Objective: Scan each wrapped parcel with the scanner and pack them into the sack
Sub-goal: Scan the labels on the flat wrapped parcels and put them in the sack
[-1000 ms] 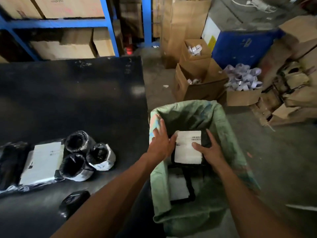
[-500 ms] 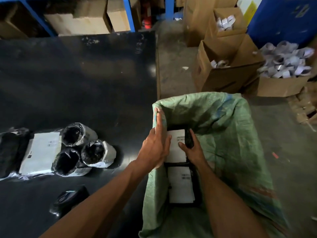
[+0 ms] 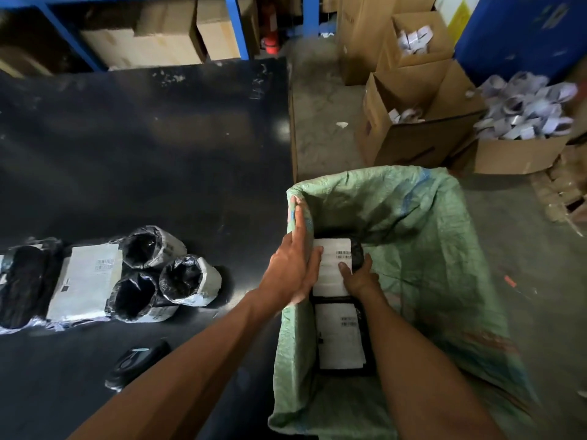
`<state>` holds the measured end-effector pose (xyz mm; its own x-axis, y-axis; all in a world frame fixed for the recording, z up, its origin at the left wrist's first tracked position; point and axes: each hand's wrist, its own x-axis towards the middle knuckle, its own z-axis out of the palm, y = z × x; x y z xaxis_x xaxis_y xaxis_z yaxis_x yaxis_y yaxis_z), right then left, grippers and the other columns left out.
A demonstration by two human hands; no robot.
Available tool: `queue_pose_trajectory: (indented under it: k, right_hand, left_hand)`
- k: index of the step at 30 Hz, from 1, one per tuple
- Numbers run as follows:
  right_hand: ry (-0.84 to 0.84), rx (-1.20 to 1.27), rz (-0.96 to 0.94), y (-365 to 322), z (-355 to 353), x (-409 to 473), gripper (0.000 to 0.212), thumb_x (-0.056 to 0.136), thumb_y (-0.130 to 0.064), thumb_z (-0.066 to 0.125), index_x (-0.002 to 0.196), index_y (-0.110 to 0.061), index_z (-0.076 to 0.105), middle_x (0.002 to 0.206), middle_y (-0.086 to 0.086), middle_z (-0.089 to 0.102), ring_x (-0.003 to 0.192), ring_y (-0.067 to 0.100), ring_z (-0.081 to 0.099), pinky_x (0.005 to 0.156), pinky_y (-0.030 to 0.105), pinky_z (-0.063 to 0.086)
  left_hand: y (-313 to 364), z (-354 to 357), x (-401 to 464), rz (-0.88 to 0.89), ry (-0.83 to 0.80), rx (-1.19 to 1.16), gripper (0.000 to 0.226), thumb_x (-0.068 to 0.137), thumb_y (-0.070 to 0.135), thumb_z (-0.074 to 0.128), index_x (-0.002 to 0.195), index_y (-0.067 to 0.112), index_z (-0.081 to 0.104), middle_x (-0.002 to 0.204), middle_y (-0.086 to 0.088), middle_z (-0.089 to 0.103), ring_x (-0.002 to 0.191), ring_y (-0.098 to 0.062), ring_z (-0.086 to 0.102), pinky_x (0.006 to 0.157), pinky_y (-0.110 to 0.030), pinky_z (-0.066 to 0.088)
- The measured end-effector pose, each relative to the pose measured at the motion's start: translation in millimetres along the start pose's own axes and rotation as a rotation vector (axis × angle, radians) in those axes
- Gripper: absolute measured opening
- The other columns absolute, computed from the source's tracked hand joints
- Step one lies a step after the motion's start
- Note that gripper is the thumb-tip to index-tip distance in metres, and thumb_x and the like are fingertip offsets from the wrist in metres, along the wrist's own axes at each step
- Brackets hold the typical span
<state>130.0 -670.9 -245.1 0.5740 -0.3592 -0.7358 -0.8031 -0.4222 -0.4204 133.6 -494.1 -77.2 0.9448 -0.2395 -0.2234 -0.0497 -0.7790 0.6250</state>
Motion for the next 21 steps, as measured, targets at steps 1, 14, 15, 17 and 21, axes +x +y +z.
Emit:
queue_pose_trajectory:
  k: [1, 14, 15, 17, 21]
  right_hand:
    - [0.016, -0.051, 0.037, -2, 1, -8, 0.093, 0.096, -0.066, 0.048, 0.163, -0.033, -0.007, 0.164, 0.025, 0.02, 0.148, 0.042, 0.028, 0.119, 0.053, 0.027]
    - [0.357, -0.072, -0.3, -83, -40, -141, 0.081, 0.099, -0.058, 0.048, 0.162, -0.023, 0.012, 0.163, 0.024, 0.02, 0.148, 0.045, 0.026, 0.117, 0.056, 0.028]
    - [0.39, -0.084, -0.366, -99, -39, -156, 0.08, 0.099, -0.058, 0.048, 0.162, -0.021, 0.013, 0.164, 0.023, 0.02, 0.148, 0.044, 0.025, 0.117, 0.056, 0.028]
    - [0.456, -0.063, -0.512, -130, -28, -188, 0.078, 0.099, -0.056, 0.051, 0.16, -0.018, 0.02, 0.162, 0.022, 0.025, 0.148, 0.042, 0.027, 0.12, 0.055, 0.028]
    - [0.402, -0.075, -0.71, -182, 26, -270, 0.071, 0.1, -0.053, 0.052, 0.158, -0.021, 0.027, 0.161, 0.015, 0.026, 0.149, 0.033, 0.029, 0.12, 0.048, 0.028]
  left_hand:
    - [2, 0, -3, -0.006, -0.011, -0.016, 0.087, 0.103, 0.041, 0.046, 0.155, 0.034, -0.024, 0.14, -0.019, 0.047, 0.112, -0.043, 0.059, 0.093, -0.045, 0.047]
    - [-64, -93, -74, 0.232, 0.193, -0.077, 0.065, 0.103, 0.04, 0.046, 0.16, 0.021, 0.019, 0.115, -0.006, 0.058, 0.092, -0.024, 0.063, 0.08, -0.042, 0.054]
    - [-80, -108, -80, 0.223, 0.3, -0.074, 0.062, 0.103, 0.038, 0.046, 0.158, 0.017, 0.027, 0.108, -0.006, 0.059, 0.087, -0.024, 0.063, 0.076, -0.041, 0.054]
    - [-111, -142, -92, 0.142, 0.471, -0.097, 0.058, 0.102, 0.035, 0.048, 0.155, 0.018, 0.034, 0.111, -0.006, 0.058, 0.092, -0.025, 0.063, 0.079, -0.039, 0.053]
    - [-184, -201, -119, -0.105, 0.583, -0.112, 0.06, 0.101, 0.032, 0.052, 0.155, 0.014, 0.031, 0.13, -0.015, 0.052, 0.107, -0.036, 0.061, 0.089, -0.043, 0.049]
